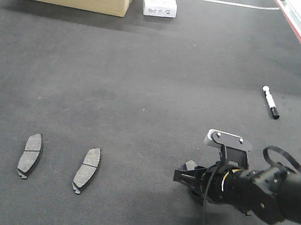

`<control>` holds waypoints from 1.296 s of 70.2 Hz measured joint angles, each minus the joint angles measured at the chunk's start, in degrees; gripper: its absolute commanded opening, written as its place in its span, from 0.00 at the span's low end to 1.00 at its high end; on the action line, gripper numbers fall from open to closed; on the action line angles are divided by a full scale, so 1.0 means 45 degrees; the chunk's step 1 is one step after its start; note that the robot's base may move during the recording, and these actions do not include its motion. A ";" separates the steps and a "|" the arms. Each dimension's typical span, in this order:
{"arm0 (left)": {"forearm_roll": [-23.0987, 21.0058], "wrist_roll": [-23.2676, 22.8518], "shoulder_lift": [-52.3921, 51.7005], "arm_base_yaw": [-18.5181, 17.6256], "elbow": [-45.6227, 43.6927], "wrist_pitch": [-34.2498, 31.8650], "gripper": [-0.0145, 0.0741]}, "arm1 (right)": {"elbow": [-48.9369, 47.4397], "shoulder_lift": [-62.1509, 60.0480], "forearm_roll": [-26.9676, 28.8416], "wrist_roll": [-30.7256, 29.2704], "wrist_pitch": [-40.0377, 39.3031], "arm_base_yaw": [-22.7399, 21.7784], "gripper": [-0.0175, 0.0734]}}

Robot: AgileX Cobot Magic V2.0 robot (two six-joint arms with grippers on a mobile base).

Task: Move and align brake pads A on conveyor
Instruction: 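Set the brake pad on the belt and open the right gripper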

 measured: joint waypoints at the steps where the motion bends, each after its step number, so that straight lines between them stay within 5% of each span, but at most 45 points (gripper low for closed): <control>1: 0.0000 0.0000 0.0000 0.0000 0.0000 0.0012 0.69 | -0.0058 0.0000 0.0000 -0.0028 0.0090 0.0000 0.59; 16: 0.0000 0.0000 0.0000 0.0000 0.0000 0.0011 0.69 | -0.0788 0.0010 0.0000 -0.0446 0.1345 0.0000 0.80; 42: 0.0000 0.0000 0.0000 0.0000 0.0000 0.0011 0.69 | -0.1334 -0.0856 -0.0505 -0.1102 0.2815 0.0000 0.81; 72: 0.0000 -0.0010 0.0000 0.0000 0.0000 0.0011 0.69 | -0.1235 -0.7316 -0.2785 -0.1145 0.4753 0.0000 0.81; 91: 0.0000 -0.0010 0.0000 0.0000 0.0000 0.0011 0.69 | 0.1306 -1.2423 -0.3388 -0.1154 0.4837 0.0000 0.81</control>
